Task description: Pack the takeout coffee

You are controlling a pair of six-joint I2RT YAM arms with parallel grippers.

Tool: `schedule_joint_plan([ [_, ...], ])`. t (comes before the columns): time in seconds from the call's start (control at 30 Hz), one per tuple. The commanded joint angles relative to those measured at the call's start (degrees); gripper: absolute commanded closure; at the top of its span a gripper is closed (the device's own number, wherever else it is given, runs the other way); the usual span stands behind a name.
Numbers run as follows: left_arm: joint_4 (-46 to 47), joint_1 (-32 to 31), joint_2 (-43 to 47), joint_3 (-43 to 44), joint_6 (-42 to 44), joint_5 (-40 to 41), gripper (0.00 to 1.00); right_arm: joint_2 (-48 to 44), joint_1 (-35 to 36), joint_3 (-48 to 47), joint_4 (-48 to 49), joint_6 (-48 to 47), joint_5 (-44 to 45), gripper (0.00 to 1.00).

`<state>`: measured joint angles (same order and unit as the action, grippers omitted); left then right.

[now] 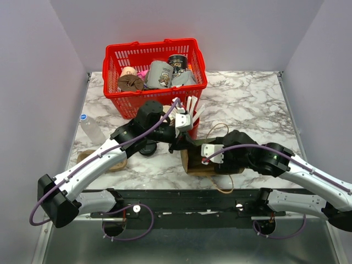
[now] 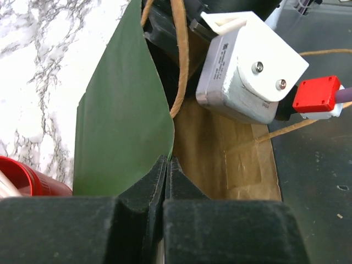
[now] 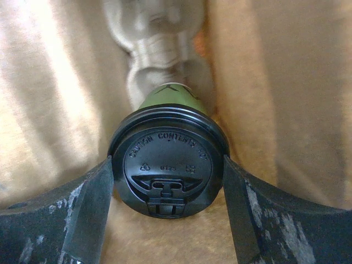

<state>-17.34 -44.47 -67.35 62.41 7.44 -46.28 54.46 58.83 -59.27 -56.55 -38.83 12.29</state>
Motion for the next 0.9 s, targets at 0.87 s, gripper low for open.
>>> schedule_joint_plan([
  [0.87, 10.4, -3.0, 3.7, -3.1, 0.4, 2.9, 0.6, -5.9, 0.2, 11.4, 10.7, -1.2, 7.0, 0.99],
])
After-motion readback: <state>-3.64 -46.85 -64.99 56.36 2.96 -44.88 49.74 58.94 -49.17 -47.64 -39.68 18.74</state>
